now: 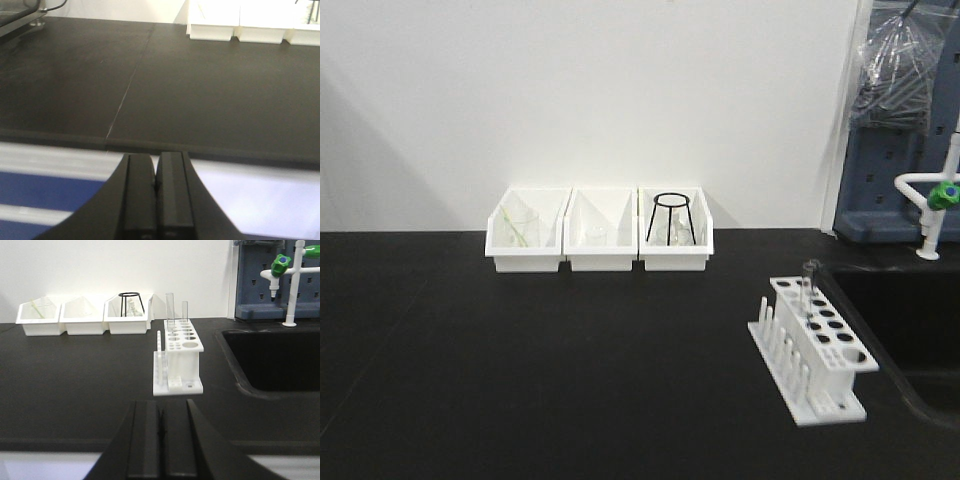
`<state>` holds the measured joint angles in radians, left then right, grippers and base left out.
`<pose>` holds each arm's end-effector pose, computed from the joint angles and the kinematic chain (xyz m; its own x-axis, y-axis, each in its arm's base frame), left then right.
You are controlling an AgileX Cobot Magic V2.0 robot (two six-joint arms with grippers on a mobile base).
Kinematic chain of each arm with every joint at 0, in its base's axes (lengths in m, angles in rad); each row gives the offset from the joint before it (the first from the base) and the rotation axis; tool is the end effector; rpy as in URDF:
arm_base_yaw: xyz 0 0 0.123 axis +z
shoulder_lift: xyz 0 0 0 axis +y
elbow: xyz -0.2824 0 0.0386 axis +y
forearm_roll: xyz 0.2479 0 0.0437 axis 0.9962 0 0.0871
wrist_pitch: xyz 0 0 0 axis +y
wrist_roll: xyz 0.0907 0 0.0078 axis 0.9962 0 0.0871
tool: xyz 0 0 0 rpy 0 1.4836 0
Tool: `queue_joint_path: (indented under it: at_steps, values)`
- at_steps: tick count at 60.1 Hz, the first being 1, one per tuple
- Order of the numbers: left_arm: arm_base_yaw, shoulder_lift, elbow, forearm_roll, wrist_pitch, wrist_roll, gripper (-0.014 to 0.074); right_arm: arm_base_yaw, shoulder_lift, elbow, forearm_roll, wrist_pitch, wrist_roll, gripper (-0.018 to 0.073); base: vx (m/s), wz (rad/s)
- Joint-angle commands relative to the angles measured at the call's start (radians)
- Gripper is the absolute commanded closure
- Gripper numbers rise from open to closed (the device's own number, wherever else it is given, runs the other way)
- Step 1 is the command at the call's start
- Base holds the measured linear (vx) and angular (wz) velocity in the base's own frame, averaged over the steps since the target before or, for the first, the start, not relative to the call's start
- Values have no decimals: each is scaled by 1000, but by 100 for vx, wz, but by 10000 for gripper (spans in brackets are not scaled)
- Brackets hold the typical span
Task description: Flip and reinsert test tube from rack
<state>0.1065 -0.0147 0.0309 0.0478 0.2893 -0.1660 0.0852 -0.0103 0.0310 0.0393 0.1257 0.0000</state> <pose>0.0540 0.0070 0.1773 -0.1992 -0.1419 -0.9696 -0.1444 0.9829 -0.1141 0.0566 0.0053 0.1917 -0.0623 0.0338 -0.9975 -0.0876 0.9954 0.0392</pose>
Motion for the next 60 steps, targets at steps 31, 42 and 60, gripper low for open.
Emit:
queue_joint_path:
  at_steps: [31,42,60]
  values:
    - [-7,-3,2,-4,-88,0,603,-6,-10,0,-2,-82,-8,568,43,-1]
    - [-7,-3,2,-4,-88,0,603,-6,-10,0,-2,-82,-8,568,26,-6]
    - [-7,-3,2,-4,-88,0,603,-6,-10,0,-2,-82,-8,568,9,-3]
